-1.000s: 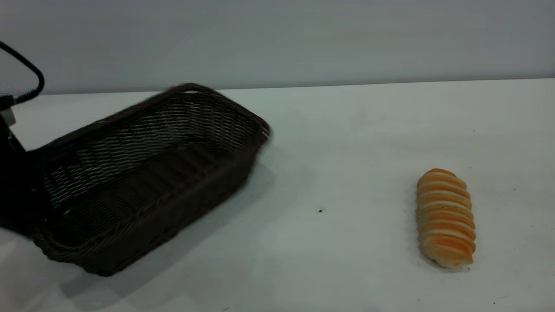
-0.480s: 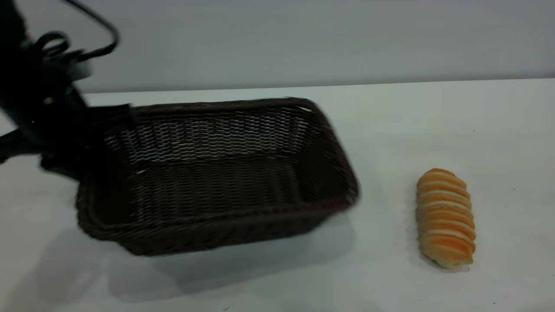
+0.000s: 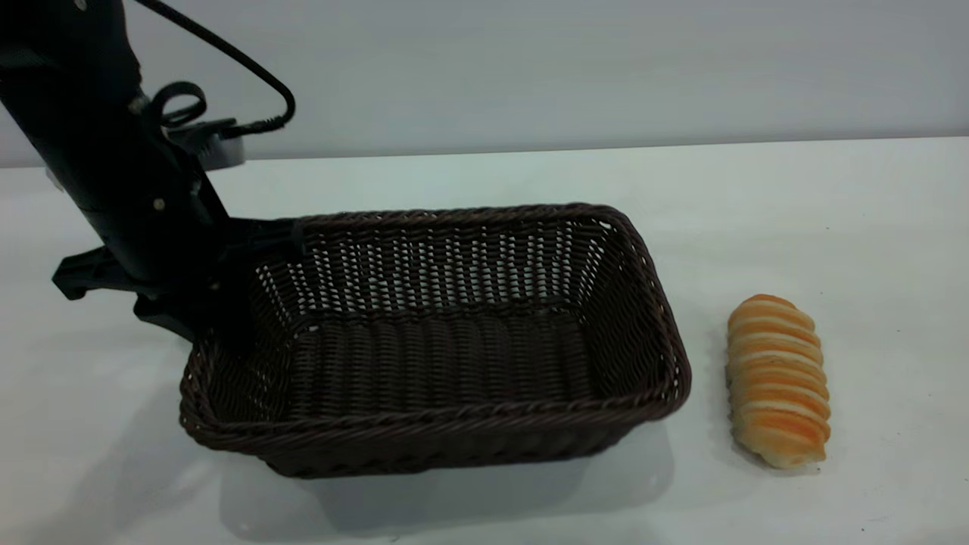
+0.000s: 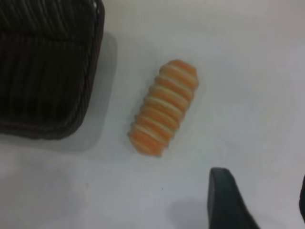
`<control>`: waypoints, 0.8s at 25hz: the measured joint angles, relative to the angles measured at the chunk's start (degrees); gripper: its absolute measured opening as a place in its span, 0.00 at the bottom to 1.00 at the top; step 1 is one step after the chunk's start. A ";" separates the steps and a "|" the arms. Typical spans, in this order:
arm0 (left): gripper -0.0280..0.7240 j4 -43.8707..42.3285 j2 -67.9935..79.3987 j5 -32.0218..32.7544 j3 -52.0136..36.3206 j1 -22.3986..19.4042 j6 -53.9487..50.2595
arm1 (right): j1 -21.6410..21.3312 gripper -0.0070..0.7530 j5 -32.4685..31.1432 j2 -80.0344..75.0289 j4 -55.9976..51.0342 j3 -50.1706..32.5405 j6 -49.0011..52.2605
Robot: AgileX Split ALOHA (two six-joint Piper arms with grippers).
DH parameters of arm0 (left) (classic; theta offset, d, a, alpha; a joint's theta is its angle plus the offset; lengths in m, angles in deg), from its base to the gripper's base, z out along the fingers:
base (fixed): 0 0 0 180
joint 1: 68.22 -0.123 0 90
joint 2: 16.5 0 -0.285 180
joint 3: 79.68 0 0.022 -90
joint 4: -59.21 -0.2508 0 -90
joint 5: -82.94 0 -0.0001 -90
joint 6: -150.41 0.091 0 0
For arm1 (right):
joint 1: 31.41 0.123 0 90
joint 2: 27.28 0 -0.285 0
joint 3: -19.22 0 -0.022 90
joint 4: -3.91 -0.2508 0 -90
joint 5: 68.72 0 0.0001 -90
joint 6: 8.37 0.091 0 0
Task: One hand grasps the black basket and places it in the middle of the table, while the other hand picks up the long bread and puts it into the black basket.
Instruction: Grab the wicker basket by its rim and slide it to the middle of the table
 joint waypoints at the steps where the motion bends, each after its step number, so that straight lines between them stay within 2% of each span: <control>1: 0.22 -0.23 0.31 0.00 0.09 0.00 0.33 | 0.00 0.48 0.25 0.00 -0.17 0.00 -0.04; 3: 0.23 -0.39 0.39 0.00 0.08 0.00 0.85 | 0.00 0.48 0.78 -0.12 -0.93 0.00 -0.16; 5: 0.29 -0.86 0.44 -0.05 0.08 0.06 2.37 | 0.00 0.48 1.46 -0.85 -2.07 0.00 -0.47; 11: 0.71 -3.08 -0.26 -0.07 0.08 0.06 4.61 | 0.00 0.48 5.89 -7.44 -10.70 0.00 -8.23; 13: 0.80 -4.58 -1.49 -0.07 0.08 0.06 4.66 | 0.00 0.48 7.80 -10.04 -14.31 0.00 -12.53; 16: 0.85 -7.03 -4.38 0.00 0.08 0.06 4.66 | 0.00 0.50 10.73 -14.46 -19.39 0.00 -17.96; 20: 0.82 -8.97 -9.31 0.19 0.08 0.06 4.66 | 0.00 0.53 13.94 -21.67 -25.20 0.00 -23.14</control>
